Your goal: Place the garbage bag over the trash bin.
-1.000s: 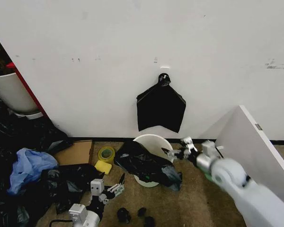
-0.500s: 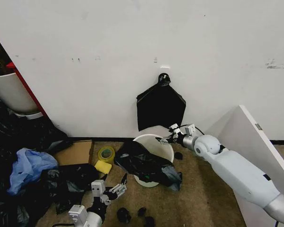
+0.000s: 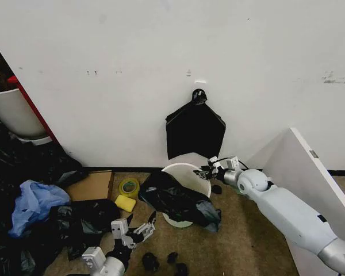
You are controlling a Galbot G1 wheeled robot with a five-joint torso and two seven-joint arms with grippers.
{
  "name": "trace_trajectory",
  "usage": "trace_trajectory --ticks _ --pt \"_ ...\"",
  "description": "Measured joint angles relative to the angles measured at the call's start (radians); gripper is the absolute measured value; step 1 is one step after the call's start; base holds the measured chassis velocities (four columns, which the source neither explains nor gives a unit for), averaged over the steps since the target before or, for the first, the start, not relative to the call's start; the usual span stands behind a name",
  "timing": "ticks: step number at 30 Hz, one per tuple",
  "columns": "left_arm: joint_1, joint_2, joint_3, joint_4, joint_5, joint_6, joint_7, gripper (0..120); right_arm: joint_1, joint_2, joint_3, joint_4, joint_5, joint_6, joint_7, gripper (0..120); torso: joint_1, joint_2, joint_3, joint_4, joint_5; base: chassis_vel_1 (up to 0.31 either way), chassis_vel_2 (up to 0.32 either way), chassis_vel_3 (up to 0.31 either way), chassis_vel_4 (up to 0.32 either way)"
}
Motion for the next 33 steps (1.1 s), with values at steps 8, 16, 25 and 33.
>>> trace_trajectory --ticks 8,16,25,33 --pt "0.003 -0.001 -0.001 -0.005 0.000 0.004 -0.004 100 -0.004 0.016 -0.003 -0.001 -0.010 -0.006 -0.006 4 0.000 0.000 0.000 0.0001 0.0000 0.000 0.000 0.000 0.000" --pt "0.003 -0.005 -0.001 -0.008 -0.003 0.005 -0.004 100 -0.064 0.000 0.074 0.082 0.058 -0.043 0.081 4 0.000 0.000 0.000 0.0001 0.0000 0.000 0.000 0.000 0.000" --pt "-0.032 -0.006 0.013 0.005 -0.029 0.016 -0.010 99 -0.311 -0.021 0.259 0.334 0.266 -0.053 0.431 3 0.000 0.000 0.000 0.0001 0.0002 0.000 0.000 0.000 0.000" --pt "-0.059 0.003 0.022 0.011 -0.037 0.023 -0.014 99 -0.516 0.031 0.349 0.546 0.301 -0.002 0.695 3 0.000 0.000 0.000 -0.0003 -0.0001 0.000 0.000 0.000 0.000"
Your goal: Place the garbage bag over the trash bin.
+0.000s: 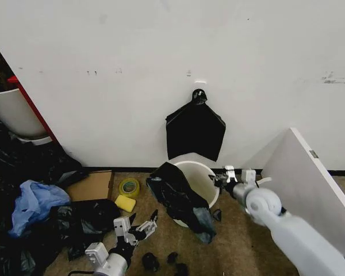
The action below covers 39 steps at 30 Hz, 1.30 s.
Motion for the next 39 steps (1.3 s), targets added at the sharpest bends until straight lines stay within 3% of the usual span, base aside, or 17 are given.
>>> trace_trajectory --ticks 6,13,25,31,39 --pt "-0.001 0.007 -0.002 -0.002 -0.003 0.000 -0.001 99 -0.064 0.122 -0.029 0.067 0.001 0.134 0.295 3 0.000 0.000 0.000 0.0004 0.0000 0.000 0.000 0.000 0.000" --pt "0.017 0.012 -0.018 -0.010 -0.006 -0.008 0.000 99 -0.129 0.197 -0.050 0.045 -0.062 0.189 0.380 3 0.000 0.000 0.000 0.0004 0.0000 0.000 0.000 0.000 0.000" --pt "0.023 0.001 -0.011 -0.011 -0.006 -0.013 0.001 99 -0.174 0.255 -0.059 0.031 -0.103 0.204 0.480 4 0.000 0.000 0.000 0.0004 0.0000 0.000 0.000 0.000 0.000" --pt "0.024 -0.004 -0.008 -0.014 -0.002 -0.013 0.001 99 -0.195 0.234 -0.056 0.064 -0.146 0.192 0.484 25 0.000 0.000 0.000 0.0005 0.0001 0.000 0.000 0.000 0.000" --pt "0.024 -0.008 -0.003 -0.013 -0.001 -0.013 0.001 99 -0.254 0.191 -0.054 0.171 -0.326 0.182 0.431 54 0.000 0.000 0.000 0.0004 0.0002 0.000 0.000 0.000 0.000"
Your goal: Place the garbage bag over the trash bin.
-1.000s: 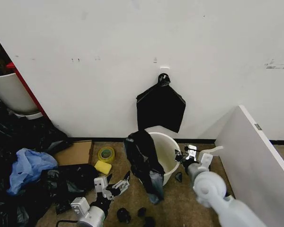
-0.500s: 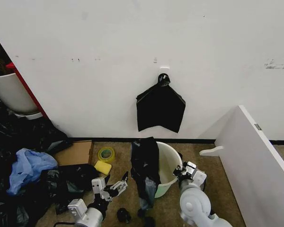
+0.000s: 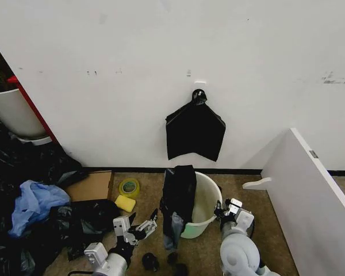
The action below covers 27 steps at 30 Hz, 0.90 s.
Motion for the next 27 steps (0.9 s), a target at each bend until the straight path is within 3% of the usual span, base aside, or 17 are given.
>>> trace_trajectory --ticks 4,7,13,17,22,27 --pt "0.001 -0.001 -0.001 0.001 0.001 -0.001 0.000 99 -0.022 -0.036 0.014 0.061 -0.118 -0.004 -0.049 68 0.000 0.000 0.000 0.0000 0.0000 0.000 0.000 0.000 0.000" --pt "0.004 0.003 -0.005 0.013 0.022 -0.007 0.000 99 -0.035 -0.076 0.014 0.119 -0.214 -0.016 -0.193 81 0.000 0.000 0.000 -0.0001 -0.0001 0.000 0.000 0.000 0.000" --pt "0.005 0.011 -0.013 0.028 0.077 -0.021 0.005 99 0.054 -0.105 -0.065 0.136 -0.238 -0.093 -0.407 98 0.000 0.000 0.000 -0.0001 -0.0002 0.000 0.000 0.000 0.000" --pt "0.015 0.013 -0.021 0.026 0.080 -0.022 0.006 99 0.182 -0.085 -0.198 0.073 -0.288 -0.166 -0.459 100 0.000 0.000 0.000 0.0003 -0.0001 0.000 0.000 0.000 0.000" --pt "0.016 0.006 -0.020 0.034 0.078 -0.023 0.006 99 0.260 -0.048 -0.328 -0.008 -0.354 -0.264 -0.414 100 0.000 0.000 0.000 0.0001 -0.0002 0.000 0.000 0.000 0.000" --pt "0.006 0.004 -0.016 0.046 0.066 -0.023 0.006 99 0.283 -0.019 -0.384 -0.073 -0.439 -0.282 -0.388 93 0.000 0.000 0.000 0.0001 -0.0003 0.000 0.000 0.000 0.000"
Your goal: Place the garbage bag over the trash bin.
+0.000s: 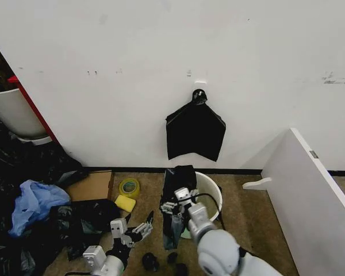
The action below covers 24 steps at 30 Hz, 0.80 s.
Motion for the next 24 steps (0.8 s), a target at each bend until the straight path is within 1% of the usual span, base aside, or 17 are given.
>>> trace_trajectory --ticks 3,4,6,7,8,11,12,15,17,19,20,24 --pt "-0.011 0.001 0.004 0.007 -0.011 0.001 0.000 99 0.007 0.008 -0.007 -0.045 -0.066 -0.002 0.013 80 0.000 0.000 0.000 -0.0001 0.0001 0.000 0.000 0.000 0.000" --pt "-0.011 0.001 0.004 0.007 -0.011 0.001 0.000 99 0.007 0.008 -0.007 -0.045 -0.066 -0.002 0.013 80 0.000 0.000 0.000 -0.0001 0.0001 0.000 0.000 0.000 0.000" --pt "-0.018 0.001 0.008 0.011 -0.017 0.003 0.000 99 0.007 0.006 -0.007 -0.063 -0.101 0.000 0.013 72 0.000 0.000 0.000 -0.0001 0.0001 0.000 0.000 0.000 0.000" --pt "-0.020 0.001 0.010 0.012 -0.019 0.003 0.000 99 0.007 0.005 -0.007 -0.065 -0.104 0.000 0.014 70 0.000 0.000 0.000 -0.0001 0.0001 0.000 0.000 0.000 0.000" --pt "-0.025 0.001 0.013 0.016 -0.023 0.005 0.000 99 0.008 0.003 -0.007 -0.068 -0.107 -0.001 0.014 63 0.000 0.000 0.000 -0.0001 0.0002 0.000 0.000 0.000 0.000" --pt "-0.036 0.001 0.021 0.028 -0.027 0.008 -0.001 99 0.008 0.000 -0.011 -0.069 -0.072 -0.030 0.023 52 0.000 0.000 0.000 -0.0001 0.0002 0.000 0.000 0.000 0.000" --pt "-0.036 0.001 0.021 0.028 -0.027 0.008 -0.001 99 0.008 0.000 -0.011 -0.069 -0.072 -0.030 0.023 52 0.000 0.000 0.000 -0.0001 0.0002 0.000 0.000 0.000 0.000" --pt "-0.040 0.000 0.023 0.031 -0.028 0.009 -0.002 99 0.009 -0.001 -0.015 -0.066 -0.032 -0.060 0.037 41 0.000 0.000 0.000 -0.0002 0.0002 0.000 0.000 0.000 0.000" --pt "-0.042 -0.002 0.022 0.033 -0.031 0.010 -0.002 99 0.010 -0.002 -0.017 -0.076 -0.022 -0.063 0.046 30 0.000 0.000 0.000 -0.0001 0.0002 0.000 0.000 0.000 0.000" --pt "-0.040 -0.002 0.021 0.033 -0.034 0.010 -0.002 99 0.010 -0.001 -0.015 -0.078 -0.019 -0.063 0.052 23 0.000 0.000 0.000 -0.0001 0.0002 0.000 0.000 0.000 0.000" --pt "-0.040 -0.002 0.021 0.033 -0.034 0.010 -0.002 99 0.010 -0.001 -0.015 -0.078 -0.019 -0.063 0.052 23 0.000 0.000 0.000 -0.0001 0.0002 0.000 0.000 0.000 0.000" --pt "-0.039 -0.002 0.019 0.033 -0.037 0.010 -0.002 99 0.006 -0.002 -0.009 -0.079 -0.020 -0.060 0.063 8 0.000 0.000 0.000 -0.0001 0.0002 0.000 0.000 0.000 0.000"
